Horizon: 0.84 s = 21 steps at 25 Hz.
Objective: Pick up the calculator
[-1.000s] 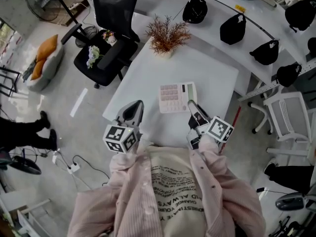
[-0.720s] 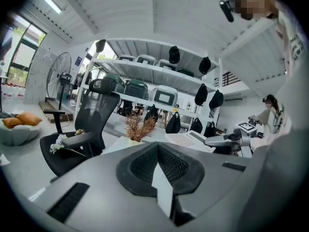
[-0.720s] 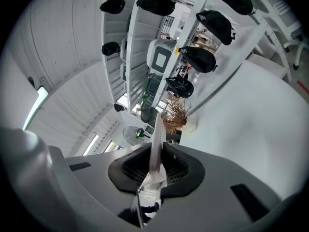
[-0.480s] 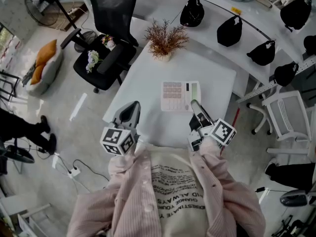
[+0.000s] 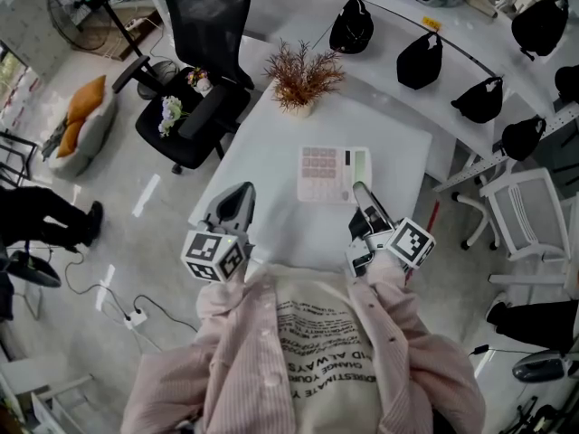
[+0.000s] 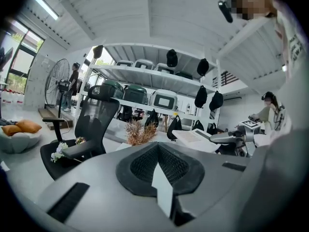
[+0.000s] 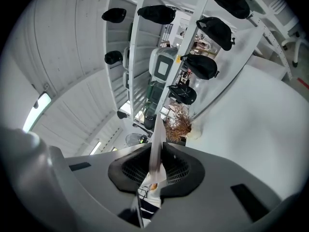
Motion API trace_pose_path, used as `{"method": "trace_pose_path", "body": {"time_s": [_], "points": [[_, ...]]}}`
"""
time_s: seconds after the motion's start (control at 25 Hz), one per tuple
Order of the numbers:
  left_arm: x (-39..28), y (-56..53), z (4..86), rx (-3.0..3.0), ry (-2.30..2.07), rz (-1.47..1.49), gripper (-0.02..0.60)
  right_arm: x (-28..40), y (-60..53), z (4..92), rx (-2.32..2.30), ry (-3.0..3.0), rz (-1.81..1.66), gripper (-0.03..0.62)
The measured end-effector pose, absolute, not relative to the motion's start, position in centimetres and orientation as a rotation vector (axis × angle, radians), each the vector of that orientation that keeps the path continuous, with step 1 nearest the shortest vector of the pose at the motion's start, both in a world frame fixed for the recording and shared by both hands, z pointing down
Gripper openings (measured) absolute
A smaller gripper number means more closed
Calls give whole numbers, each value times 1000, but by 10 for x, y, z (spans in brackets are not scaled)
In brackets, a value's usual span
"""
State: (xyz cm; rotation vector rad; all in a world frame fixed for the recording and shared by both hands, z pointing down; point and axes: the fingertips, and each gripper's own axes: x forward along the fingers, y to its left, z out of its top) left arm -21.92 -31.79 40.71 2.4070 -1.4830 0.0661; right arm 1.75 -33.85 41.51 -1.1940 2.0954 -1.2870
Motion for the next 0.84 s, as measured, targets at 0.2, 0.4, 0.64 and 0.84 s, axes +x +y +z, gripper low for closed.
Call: {"method": "trace_pose_path", "body": {"time_s": [0.2,0.4,0.64,0.84], "points": [[-218,-318,407,2416,-1492,92,2,18,-338,415,-1182,2095,-1289,52],[-219,-316,407,2417,-1498,103,2,19,-334,420,-1196,2071,-1322,52],[-218,-316,405,2413,-1498,93,2,17,-334,416,-1168,2084,-1305,52],[-220,-314,410,2410,-1497,109,2,20,-330,424,-1209,2046,-1355,52]]}}
